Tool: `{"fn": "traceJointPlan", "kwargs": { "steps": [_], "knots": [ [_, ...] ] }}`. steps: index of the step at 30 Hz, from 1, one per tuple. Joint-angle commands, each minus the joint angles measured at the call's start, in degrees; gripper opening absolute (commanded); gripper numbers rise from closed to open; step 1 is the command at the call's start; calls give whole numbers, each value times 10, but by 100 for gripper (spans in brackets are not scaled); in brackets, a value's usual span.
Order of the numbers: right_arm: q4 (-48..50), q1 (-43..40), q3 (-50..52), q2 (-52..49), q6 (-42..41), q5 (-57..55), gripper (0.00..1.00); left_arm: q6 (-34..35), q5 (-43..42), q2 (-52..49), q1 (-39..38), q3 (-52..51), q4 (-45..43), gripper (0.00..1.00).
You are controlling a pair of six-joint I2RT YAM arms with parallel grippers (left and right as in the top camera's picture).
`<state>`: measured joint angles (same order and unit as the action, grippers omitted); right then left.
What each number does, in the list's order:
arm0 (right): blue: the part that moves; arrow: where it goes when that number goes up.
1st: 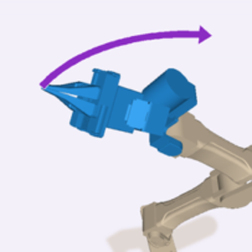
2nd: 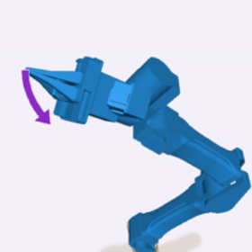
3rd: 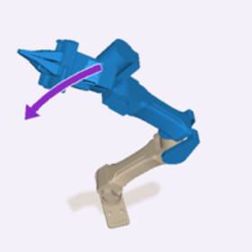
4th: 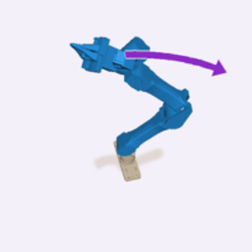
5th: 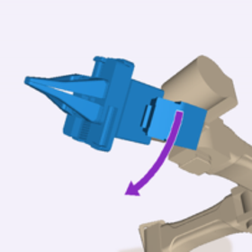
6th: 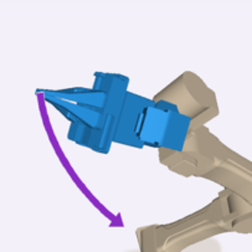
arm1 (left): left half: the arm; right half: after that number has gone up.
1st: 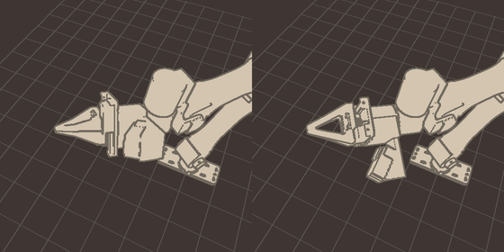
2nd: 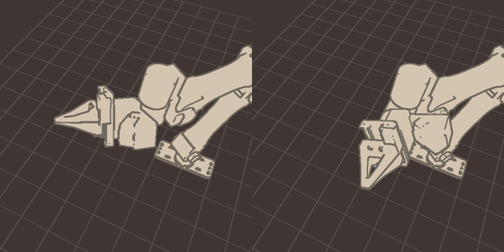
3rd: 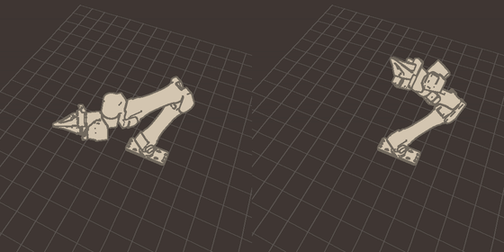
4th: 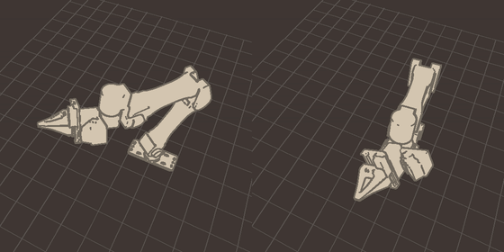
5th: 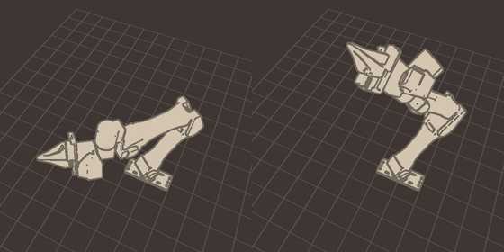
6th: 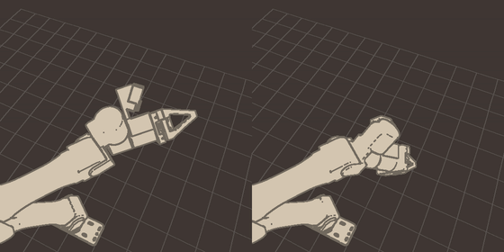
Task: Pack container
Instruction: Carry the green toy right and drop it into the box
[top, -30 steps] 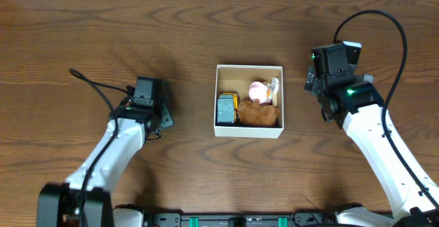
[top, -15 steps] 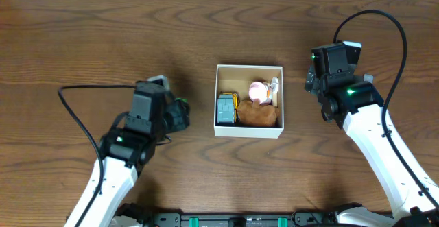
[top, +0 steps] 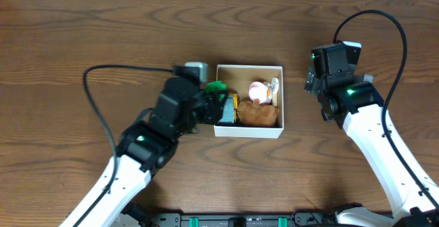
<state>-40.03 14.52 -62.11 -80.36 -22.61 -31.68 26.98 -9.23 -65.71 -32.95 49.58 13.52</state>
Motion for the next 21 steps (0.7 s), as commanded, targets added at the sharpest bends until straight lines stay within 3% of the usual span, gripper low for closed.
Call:
{"fn": "traceJointPlan", "kwargs": {
  "steps": [1,21],
  "knots": [
    [0,-2,-5,3,-3,-6,99,-3,12,-33,-22,19,-24,50],
    [0,-2,-5,3,-3,-6,99,-98,137,-233,-51,153,42,50]
  ]
}}
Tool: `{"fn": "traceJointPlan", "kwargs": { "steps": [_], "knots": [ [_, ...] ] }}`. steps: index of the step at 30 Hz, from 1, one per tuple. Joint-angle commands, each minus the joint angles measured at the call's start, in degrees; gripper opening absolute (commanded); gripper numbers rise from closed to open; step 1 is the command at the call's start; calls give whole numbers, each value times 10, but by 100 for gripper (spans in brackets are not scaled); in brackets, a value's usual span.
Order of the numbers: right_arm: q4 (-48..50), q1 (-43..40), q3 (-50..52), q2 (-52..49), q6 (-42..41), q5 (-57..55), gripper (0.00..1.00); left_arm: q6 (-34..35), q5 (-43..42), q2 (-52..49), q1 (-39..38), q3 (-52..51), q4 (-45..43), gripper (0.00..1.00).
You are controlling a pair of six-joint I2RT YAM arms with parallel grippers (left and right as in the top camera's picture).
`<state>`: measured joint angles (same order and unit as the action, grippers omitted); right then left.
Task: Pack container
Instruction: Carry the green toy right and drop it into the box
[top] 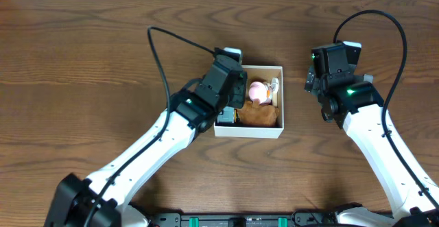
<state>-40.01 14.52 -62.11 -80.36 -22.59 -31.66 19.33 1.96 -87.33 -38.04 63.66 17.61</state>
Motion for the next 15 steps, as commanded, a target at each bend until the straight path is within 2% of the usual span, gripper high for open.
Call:
{"fn": "traceJointPlan", "kwargs": {
  "steps": [1,15],
  "knots": [
    [-1,-2,-5,3,-3,-6,99,-22,26,-25,0,12,0,50],
    [-1,-2,-5,3,-3,-6,99,-22,26,-104,0,12,-45,50]
  ]
}}
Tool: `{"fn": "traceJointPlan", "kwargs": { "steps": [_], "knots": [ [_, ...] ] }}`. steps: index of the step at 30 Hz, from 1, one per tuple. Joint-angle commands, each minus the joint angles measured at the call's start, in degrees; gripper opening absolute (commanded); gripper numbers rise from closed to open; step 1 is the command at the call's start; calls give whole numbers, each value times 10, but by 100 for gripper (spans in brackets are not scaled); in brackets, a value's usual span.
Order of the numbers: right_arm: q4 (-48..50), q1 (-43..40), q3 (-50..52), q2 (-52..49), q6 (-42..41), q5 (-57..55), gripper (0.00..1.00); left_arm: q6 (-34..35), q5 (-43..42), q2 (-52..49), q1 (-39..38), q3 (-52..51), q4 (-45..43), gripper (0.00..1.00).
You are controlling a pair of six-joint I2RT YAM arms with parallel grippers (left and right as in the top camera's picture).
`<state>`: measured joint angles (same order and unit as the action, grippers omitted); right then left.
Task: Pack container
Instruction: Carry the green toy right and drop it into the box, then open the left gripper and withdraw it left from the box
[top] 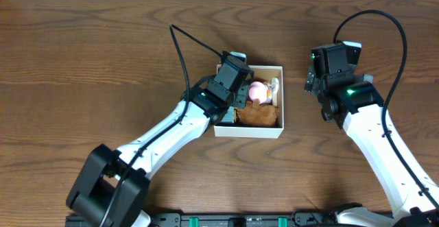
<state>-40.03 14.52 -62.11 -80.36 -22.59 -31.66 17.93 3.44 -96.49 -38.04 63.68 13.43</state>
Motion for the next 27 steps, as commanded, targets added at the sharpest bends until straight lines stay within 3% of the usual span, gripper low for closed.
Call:
{"fn": "traceJointPlan", "kwargs": {
  "steps": [1,7,10,20,27],
  "knots": [
    [0,-2,-5,3,-3,-6,99,-8,11,-17,0,12,-4,50],
    [0,-2,-5,3,-3,-6,99,-8,11,-30,0,12,-3,52],
    [0,-2,-5,3,-3,-6,99,-8,11,-26,0,12,-4,65],
    [0,-2,-5,3,-3,-6,99,-8,14,76,0,12,33,69],
    [0,-2,-5,3,-3,-6,99,14,143,220,18,12,166,70]
  ]
}}
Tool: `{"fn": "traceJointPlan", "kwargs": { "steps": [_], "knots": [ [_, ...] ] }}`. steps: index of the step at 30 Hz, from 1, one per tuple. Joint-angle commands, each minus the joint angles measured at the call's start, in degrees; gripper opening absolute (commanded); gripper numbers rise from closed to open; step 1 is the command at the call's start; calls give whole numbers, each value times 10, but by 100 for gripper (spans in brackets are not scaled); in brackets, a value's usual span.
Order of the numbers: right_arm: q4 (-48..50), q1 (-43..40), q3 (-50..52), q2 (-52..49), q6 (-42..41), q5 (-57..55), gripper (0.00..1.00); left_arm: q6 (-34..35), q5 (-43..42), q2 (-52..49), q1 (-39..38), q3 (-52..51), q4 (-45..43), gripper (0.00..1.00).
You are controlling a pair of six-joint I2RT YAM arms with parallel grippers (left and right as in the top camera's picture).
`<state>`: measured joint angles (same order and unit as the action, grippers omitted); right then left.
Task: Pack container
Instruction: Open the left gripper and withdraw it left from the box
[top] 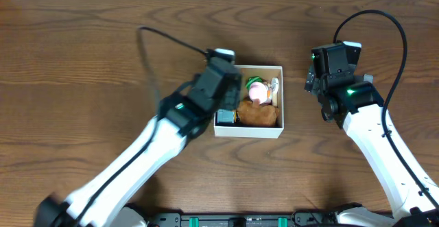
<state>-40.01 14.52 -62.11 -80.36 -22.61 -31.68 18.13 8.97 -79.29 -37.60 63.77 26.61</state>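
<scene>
A white cardboard box (282, 102) stands at the table's middle. Inside lie a green item (252, 83) at the back, a pink toy (258, 92), a brown plush (258, 114) and a dark item (226, 117) at the front left. My left arm's wrist (217, 83), blurred by motion, hangs over the box's left side and hides its own fingers. My right gripper (311, 83) rests to the right of the box, apart from it, and its jaws cannot be made out.
The dark wooden table (82, 42) stretches on all sides. A black cable (154, 38) loops from the left arm over the table's left half. The right arm's cable (394, 28) arcs at the back right.
The left arm's wrist has drawn back to the left and higher over the box's left wall. A green item now shows inside the box at the back, beside the pink toy.
At first my left gripper held a green item just outside the box's left wall. It then stood over the box's left part, and later deeper inside. Now the wrist sits further left and the green item lies in the box. The right arm stayed still.
</scene>
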Motion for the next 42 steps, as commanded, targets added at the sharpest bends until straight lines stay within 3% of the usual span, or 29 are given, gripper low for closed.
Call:
{"fn": "traceJointPlan", "kwargs": {
  "steps": [1,6,14,42],
  "knots": [
    [-1,-2,-5,3,-3,-6,99,21,111,68,23,11,61,73],
    [-1,-2,-5,3,-3,-6,99,67,160,144,99,11,173,79],
    [-1,-2,-5,3,-3,-6,99,72,160,178,202,11,212,99],
    [-1,-2,-5,3,-3,-6,99,73,159,176,210,11,218,98]
  ]
}}
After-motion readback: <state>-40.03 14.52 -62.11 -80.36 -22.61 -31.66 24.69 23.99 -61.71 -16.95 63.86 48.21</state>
